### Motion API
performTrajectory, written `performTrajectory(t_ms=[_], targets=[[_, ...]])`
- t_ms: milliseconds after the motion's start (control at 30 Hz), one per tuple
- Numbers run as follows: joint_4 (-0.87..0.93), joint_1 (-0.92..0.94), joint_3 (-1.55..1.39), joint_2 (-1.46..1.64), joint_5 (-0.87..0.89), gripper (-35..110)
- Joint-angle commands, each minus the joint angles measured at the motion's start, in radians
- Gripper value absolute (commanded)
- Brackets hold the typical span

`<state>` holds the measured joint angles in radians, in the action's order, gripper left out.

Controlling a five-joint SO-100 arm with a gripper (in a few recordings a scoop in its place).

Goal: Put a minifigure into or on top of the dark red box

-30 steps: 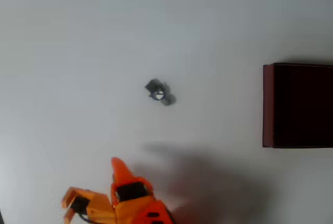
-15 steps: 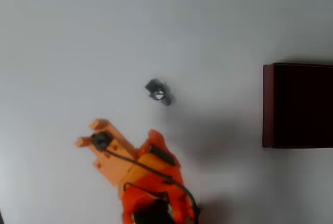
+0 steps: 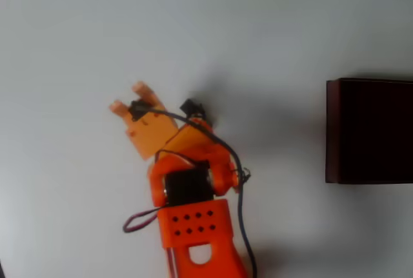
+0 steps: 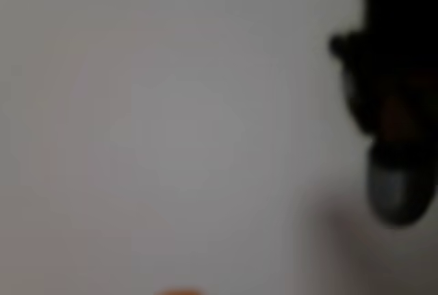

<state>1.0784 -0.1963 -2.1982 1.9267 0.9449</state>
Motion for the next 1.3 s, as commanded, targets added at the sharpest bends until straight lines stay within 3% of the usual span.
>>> performTrajectory(t_ms=[0, 1000, 1267], targets=[[-0.04, 0.018, 0.031, -0.058, -0.046, 19], [-0.066, 0.089, 0.19, -0.35, -0.146, 17], [-0.069, 0.084, 0.216, -0.399, -0.161, 8]])
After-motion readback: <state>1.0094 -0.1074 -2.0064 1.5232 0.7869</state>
